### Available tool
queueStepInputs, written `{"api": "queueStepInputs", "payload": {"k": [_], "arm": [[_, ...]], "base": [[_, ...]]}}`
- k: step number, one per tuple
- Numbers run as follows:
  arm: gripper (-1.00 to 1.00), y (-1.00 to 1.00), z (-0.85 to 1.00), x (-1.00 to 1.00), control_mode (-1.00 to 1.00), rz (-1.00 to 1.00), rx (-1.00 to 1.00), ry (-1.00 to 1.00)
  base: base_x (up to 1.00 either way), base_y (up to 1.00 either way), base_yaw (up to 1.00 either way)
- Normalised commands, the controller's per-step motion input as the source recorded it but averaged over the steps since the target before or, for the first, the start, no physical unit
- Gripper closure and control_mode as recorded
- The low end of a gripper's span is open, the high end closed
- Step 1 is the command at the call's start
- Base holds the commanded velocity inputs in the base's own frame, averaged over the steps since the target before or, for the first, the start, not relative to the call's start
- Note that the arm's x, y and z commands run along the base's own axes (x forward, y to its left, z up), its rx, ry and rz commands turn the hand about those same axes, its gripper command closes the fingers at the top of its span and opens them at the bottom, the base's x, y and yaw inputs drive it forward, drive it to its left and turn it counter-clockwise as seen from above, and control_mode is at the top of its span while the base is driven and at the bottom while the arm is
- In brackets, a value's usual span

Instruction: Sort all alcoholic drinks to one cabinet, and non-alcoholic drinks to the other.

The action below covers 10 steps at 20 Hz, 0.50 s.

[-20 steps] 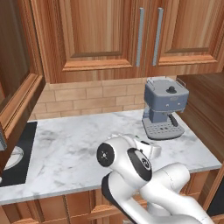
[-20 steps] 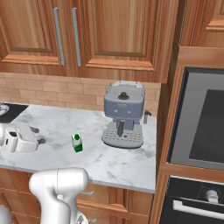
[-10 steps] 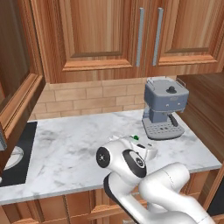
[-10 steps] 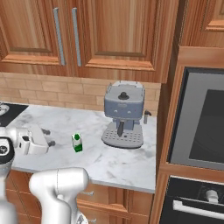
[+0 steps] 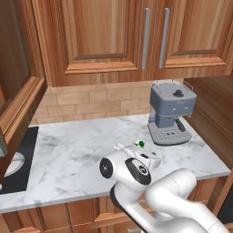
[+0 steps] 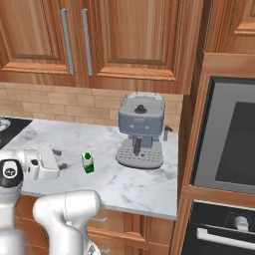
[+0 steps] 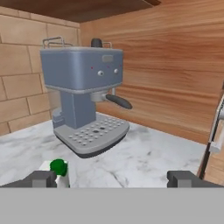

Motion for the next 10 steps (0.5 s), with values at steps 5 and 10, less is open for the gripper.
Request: {"api": "queueStepInputs", "payload": {"k": [5,10], "arm": [[-1.00,0.00,-0.10,0.19,-1.00,0.00,0.00,0.00],[-1.00,0.00,-0.20,0.33,-1.00,0.00,0.00,0.00]], "base": [[0.00,0.00,0.00],[0.00,0.00,0.00]]}}
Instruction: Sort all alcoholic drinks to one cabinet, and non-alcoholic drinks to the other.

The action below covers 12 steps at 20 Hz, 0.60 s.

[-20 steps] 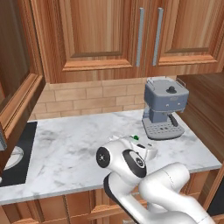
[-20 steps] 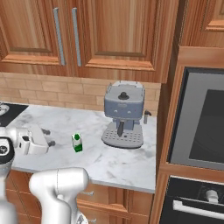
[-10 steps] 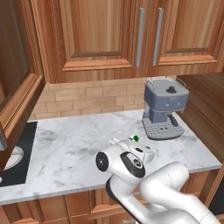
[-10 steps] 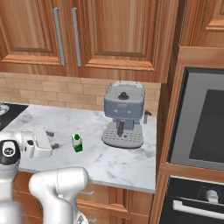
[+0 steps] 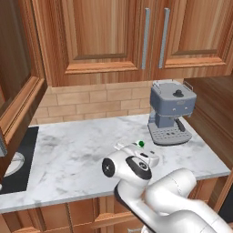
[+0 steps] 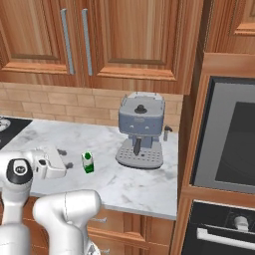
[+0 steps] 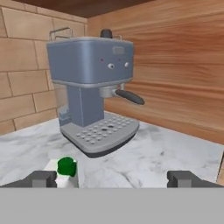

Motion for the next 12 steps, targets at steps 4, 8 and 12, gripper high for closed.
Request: {"api": "queueStepInputs", "payload": {"k": [4,8,12], "arm": [[-1.00,0.00,-0.25,0.33,-1.00,0.00,0.00,0.00],[-1.00,0.00,-0.27,0.31,-1.00,0.00,0.00,0.00],[-1.00,0.00,-0.27,0.26,-1.00,0.00,0.00,0.00]], "base": [[0.00,0.00,0.00],[0.00,0.00,0.00],[0.00,0.00,0.00]]}}
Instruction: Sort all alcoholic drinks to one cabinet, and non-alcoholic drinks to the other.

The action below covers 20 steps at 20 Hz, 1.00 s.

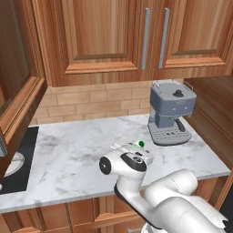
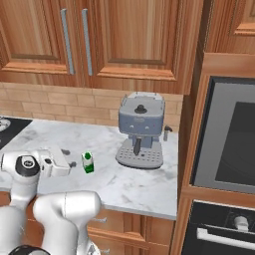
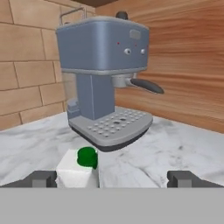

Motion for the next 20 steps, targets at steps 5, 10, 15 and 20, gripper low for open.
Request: {"api": "queueStepInputs", "payload": {"k": [5,10,15,20], "arm": [[-1.00,0.00,-0.37,0.23,-1.00,0.00,0.00,0.00],[-1.00,0.00,-0.30,0.22,-1.00,0.00,0.00,0.00],[-1.00,0.00,-0.26,0.23,-1.00,0.00,0.00,0.00],[-1.00,-0.02,-0.25,0.16,-1.00,0.00,0.00,0.00]], "base": [[0.00,0.00,0.00],[0.00,0.00,0.00],[0.00,0.00,0.00],[0.00,0.00,0.00]]}}
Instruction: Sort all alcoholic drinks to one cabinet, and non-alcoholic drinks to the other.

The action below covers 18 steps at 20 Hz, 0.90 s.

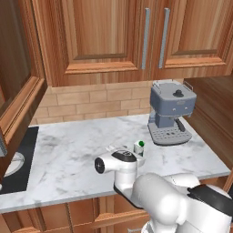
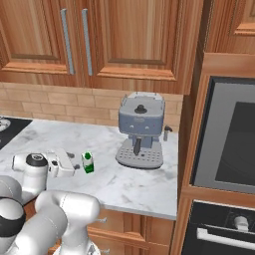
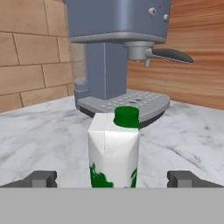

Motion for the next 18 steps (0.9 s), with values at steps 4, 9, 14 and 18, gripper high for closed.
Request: {"api": "queueStepInputs", "payload": {"k": [4,9,14,18], "arm": [[-1.00,-0.24,-0.12,-0.03,-1.00,0.00,0.00,-0.02],[-1.00,-0.24,0.00,0.00,-1.00,-0.01,0.00,-0.03],[-1.00,-0.19,0.00,0.00,-1.00,0.00,0.00,-0.02],[-1.00,-0.16,-0.03,0.00,-1.00,0.00,0.00,0.00]], "base": [[0.00,0.00,0.00],[0.00,0.00,0.00],[0.00,0.00,0.00],[0.00,0.00,0.00]]}}
